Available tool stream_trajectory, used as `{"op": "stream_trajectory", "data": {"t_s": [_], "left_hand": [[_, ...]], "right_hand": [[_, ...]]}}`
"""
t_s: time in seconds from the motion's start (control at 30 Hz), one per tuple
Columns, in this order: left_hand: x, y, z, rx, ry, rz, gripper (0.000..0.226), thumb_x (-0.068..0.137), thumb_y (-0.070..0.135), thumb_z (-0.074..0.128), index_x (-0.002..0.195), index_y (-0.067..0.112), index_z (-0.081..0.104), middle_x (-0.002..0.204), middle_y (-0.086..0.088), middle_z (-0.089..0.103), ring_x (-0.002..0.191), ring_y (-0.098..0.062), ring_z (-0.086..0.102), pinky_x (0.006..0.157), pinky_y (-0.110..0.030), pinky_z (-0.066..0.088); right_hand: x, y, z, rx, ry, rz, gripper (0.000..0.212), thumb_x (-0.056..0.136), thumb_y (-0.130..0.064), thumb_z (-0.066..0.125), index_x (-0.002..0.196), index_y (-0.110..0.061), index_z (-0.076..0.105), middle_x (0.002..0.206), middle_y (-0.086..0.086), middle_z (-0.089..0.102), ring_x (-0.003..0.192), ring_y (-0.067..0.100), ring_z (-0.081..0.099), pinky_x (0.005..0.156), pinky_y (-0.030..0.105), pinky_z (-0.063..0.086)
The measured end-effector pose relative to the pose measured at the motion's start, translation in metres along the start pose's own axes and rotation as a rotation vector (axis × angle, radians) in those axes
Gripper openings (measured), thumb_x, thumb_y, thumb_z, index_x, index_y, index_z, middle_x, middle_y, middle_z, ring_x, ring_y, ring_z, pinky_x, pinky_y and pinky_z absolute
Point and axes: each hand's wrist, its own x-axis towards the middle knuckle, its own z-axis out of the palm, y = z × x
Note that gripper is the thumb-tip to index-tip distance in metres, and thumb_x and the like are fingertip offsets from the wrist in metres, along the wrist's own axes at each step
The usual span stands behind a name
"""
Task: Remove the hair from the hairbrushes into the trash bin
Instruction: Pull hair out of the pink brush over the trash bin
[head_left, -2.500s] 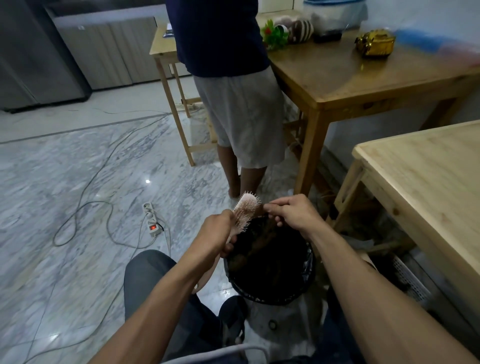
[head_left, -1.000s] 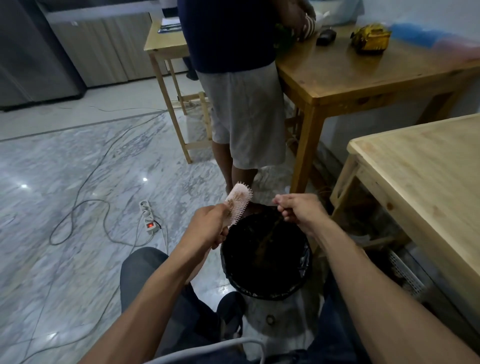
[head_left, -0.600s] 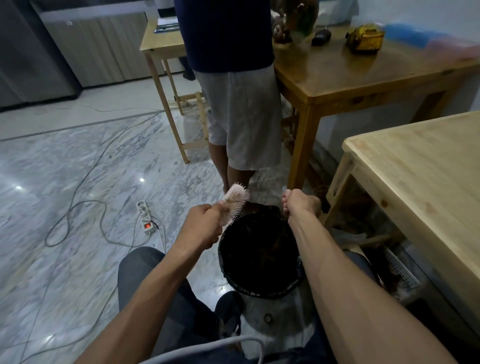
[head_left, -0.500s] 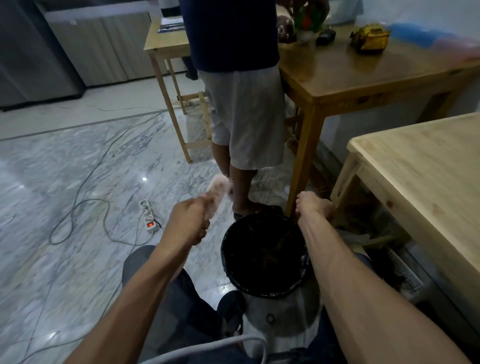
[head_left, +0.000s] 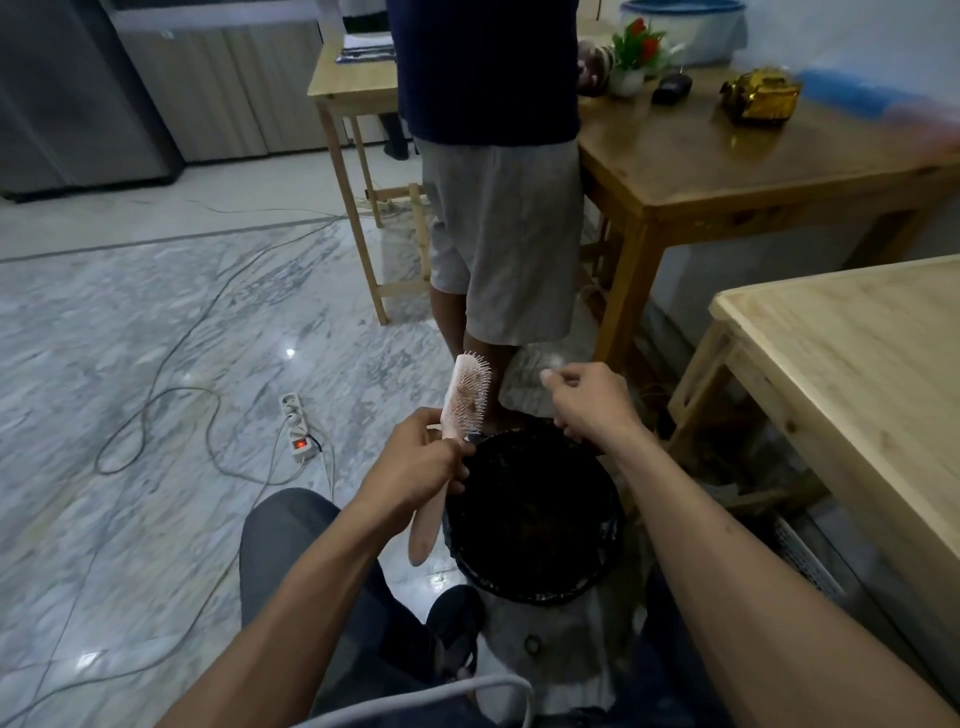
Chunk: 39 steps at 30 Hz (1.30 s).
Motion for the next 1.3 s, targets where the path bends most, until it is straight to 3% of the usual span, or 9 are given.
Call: {"op": "stream_trajectory", "data": {"t_s": [0.17, 0.3, 0.4, 0.53, 0.63, 0.77, 0.93, 1.1, 1.3], "left_hand": [[0.001, -0.001, 0.017, 0.006, -0.013, 0.056, 0.025, 0.095, 0.005, 0.059, 0.119, 0.012, 0.058, 0.100, -0.024, 0.071, 0.067, -0.021, 0.065, 0.063, -0.036, 0.060], [0.003, -0.002, 0.025, 0.064, 0.019, 0.089, 0.028, 0.093, 0.007, 0.061, 0.120, 0.014, 0.061, 0.079, -0.014, 0.067, 0.057, -0.018, 0.061, 0.062, -0.040, 0.059], [0.003, -0.002, 0.021, 0.059, 0.080, 0.072, 0.028, 0.093, 0.008, 0.060, 0.120, 0.014, 0.059, 0.082, -0.014, 0.066, 0.050, -0.014, 0.058, 0.058, -0.036, 0.056], [0.004, -0.004, 0.009, 0.008, 0.196, 0.037, 0.028, 0.092, 0.012, 0.060, 0.119, 0.018, 0.055, 0.099, -0.013, 0.069, 0.056, -0.017, 0.060, 0.067, -0.042, 0.058], [0.003, -0.005, 0.011, 0.013, 0.180, 0.062, 0.028, 0.094, 0.013, 0.060, 0.121, 0.019, 0.056, 0.095, -0.014, 0.069, 0.055, -0.015, 0.060, 0.061, -0.038, 0.056], [0.000, -0.005, 0.024, 0.044, 0.120, 0.138, 0.027, 0.095, 0.010, 0.060, 0.121, 0.018, 0.060, 0.088, -0.011, 0.068, 0.055, -0.011, 0.059, 0.056, -0.029, 0.056], [-0.006, 0.000, 0.034, 0.152, 0.075, 0.239, 0.028, 0.096, 0.013, 0.060, 0.120, 0.028, 0.063, 0.099, -0.001, 0.071, 0.064, -0.016, 0.067, 0.057, -0.033, 0.061], [-0.006, 0.000, 0.036, 0.226, 0.089, 0.267, 0.026, 0.091, 0.017, 0.063, 0.104, 0.039, 0.068, 0.094, 0.006, 0.073, 0.074, -0.020, 0.069, 0.068, -0.043, 0.060], [-0.005, 0.000, 0.034, 0.202, 0.069, 0.228, 0.025, 0.091, 0.016, 0.063, 0.103, 0.038, 0.068, 0.091, 0.002, 0.073, 0.069, -0.020, 0.069, 0.062, -0.044, 0.059]], "right_hand": [[-0.016, -0.008, 0.005, 0.209, -0.316, -0.141, 0.049, 0.085, -0.058, 0.073, 0.093, -0.011, 0.077, 0.081, 0.007, 0.078, 0.058, 0.009, 0.068, 0.050, 0.019, 0.051], [-0.015, -0.007, 0.019, 0.326, -0.213, -0.154, 0.021, 0.089, -0.023, 0.079, 0.075, -0.007, 0.075, 0.056, 0.005, 0.068, 0.048, 0.011, 0.062, 0.055, 0.025, 0.055], [-0.005, 0.003, 0.020, 0.242, -0.066, -0.073, 0.026, 0.091, -0.026, 0.075, 0.068, -0.014, 0.076, 0.054, -0.002, 0.068, 0.049, 0.010, 0.066, 0.069, 0.032, 0.063], [0.002, 0.024, 0.006, 0.160, 0.056, 0.053, 0.029, 0.097, -0.026, 0.068, 0.074, -0.011, 0.076, 0.071, 0.000, 0.073, 0.057, 0.011, 0.070, 0.074, 0.032, 0.062], [0.001, 0.032, 0.004, 0.159, -0.052, 0.116, 0.014, 0.098, -0.014, 0.063, 0.094, -0.011, 0.076, 0.090, 0.006, 0.076, 0.073, 0.013, 0.073, 0.079, 0.033, 0.064], [-0.006, 0.022, 0.009, 0.154, -0.199, 0.050, 0.033, 0.089, -0.007, 0.055, 0.114, -0.020, 0.073, 0.111, 0.000, 0.071, 0.104, 0.020, 0.070, 0.096, 0.041, 0.060], [-0.004, 0.008, 0.013, 0.565, -0.287, 0.049, 0.027, 0.092, -0.046, 0.071, 0.105, -0.023, 0.073, 0.103, 0.000, 0.078, 0.091, 0.016, 0.076, 0.080, 0.034, 0.064], [0.000, 0.006, 0.011, 0.684, -0.171, 0.089, 0.007, 0.088, -0.011, 0.080, 0.087, -0.005, 0.078, 0.076, 0.011, 0.075, 0.062, 0.014, 0.067, 0.054, 0.019, 0.055], [0.004, 0.014, 0.010, 0.623, -0.052, 0.165, 0.015, 0.088, -0.007, 0.073, 0.074, -0.011, 0.076, 0.064, 0.004, 0.070, 0.056, 0.012, 0.062, 0.056, 0.022, 0.055]]}}
